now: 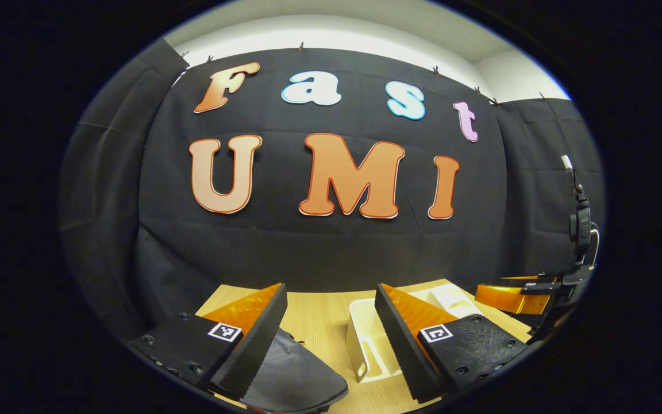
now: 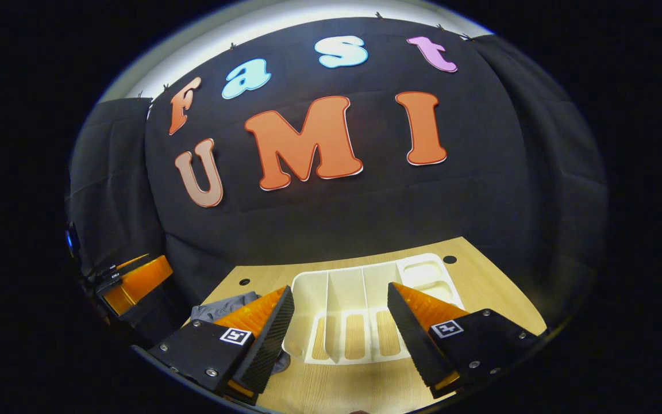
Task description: Open the schoolbag, grab two books from the bookshelf and put them into the schoolbag.
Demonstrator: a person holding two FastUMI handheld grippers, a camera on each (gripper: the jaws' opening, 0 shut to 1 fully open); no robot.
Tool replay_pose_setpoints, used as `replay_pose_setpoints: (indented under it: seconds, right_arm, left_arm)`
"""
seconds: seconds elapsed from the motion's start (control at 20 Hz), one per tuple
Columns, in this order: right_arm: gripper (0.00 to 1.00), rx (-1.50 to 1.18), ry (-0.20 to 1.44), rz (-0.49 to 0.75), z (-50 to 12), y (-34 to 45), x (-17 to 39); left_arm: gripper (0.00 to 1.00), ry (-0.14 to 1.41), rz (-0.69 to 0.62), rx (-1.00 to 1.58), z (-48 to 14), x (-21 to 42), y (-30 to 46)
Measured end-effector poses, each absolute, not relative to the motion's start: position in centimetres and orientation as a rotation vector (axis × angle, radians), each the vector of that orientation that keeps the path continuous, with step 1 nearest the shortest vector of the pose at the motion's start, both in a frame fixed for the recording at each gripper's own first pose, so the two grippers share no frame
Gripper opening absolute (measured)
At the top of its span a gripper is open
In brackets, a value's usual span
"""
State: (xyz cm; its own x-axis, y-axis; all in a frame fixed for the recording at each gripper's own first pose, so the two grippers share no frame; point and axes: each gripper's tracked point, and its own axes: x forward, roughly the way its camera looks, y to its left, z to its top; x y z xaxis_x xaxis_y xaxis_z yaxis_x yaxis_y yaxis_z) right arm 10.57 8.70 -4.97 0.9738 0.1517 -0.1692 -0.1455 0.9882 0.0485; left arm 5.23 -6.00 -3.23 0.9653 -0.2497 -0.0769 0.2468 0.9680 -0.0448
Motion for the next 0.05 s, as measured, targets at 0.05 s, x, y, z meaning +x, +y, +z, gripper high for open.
replay_pose_setpoints:
  seconds: [0.05]
  right_arm:
    - [0.97, 0.038, 0.17, 0.137, -5.03, 8.49, 10.62]
  left_arm:
    - [0.97, 0.08, -0.264, -0.038, -3.03, 5.43, -5.96]
